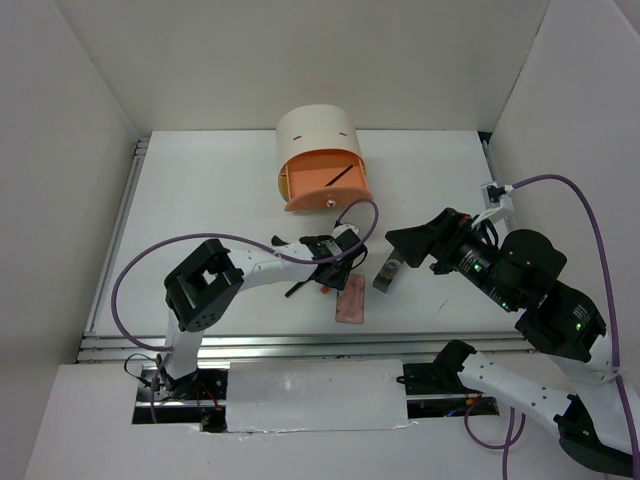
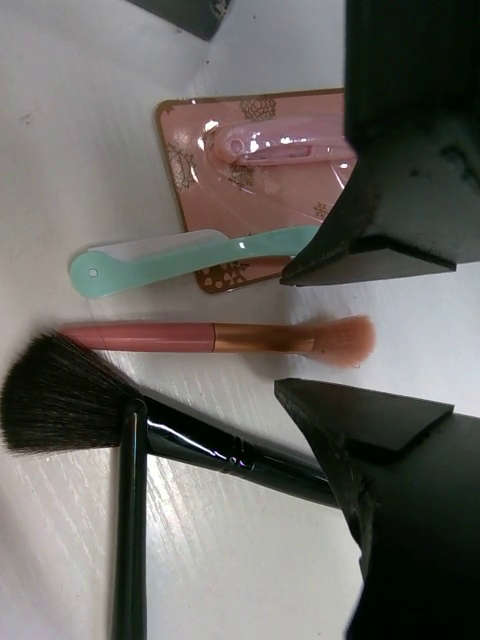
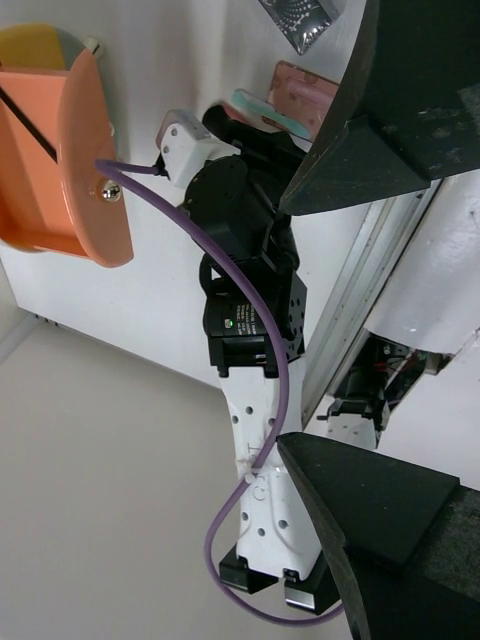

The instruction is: Organize the makeup

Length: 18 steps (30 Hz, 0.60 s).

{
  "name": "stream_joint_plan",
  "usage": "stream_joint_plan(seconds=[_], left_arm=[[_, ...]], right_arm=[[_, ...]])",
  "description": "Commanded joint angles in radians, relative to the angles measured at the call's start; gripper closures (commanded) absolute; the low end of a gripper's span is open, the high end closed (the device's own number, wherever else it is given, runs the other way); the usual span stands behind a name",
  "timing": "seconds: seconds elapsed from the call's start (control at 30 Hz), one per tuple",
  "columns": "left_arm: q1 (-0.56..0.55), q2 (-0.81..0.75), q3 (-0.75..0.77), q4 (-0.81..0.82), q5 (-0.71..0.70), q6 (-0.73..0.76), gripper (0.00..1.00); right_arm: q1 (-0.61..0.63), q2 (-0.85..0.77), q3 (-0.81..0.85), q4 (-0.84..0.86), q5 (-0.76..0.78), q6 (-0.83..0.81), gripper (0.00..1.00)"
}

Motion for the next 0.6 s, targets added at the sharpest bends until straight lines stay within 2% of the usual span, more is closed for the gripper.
stream_joint_plan(seconds=[0.0, 0.23, 0.37, 0.43, 0.57], left_arm=[[-0.003, 0.022, 0.003, 0.012, 0.007, -0.039, 0.46], [-0.003, -0.004, -0.043, 0.009, 0.013, -0.073, 0.58], [-0.014, -0.038, -0.047, -0.015, -0.013, -0.076, 0.82], [-0.030, -0.074, -0.031, -0.038, -0.039, -0.070, 0.91], [-0.050, -0.166, -0.023, -0.052, -0.050, -0.055, 1.00]], right_arm=[[0.002, 0.001, 0.022, 0.022, -0.011, -0.024, 0.03], [0.000, 0.006, 0.034, 0.030, -0.012, -0.027, 0.03], [0.000, 0.005, 0.034, 0.040, -0.014, -0.021, 0.03], [0.003, 0.003, 0.036, 0.043, -0.014, -0.016, 0.03], [0.002, 0.005, 0.037, 0.048, -0.012, -0.014, 0.03]])
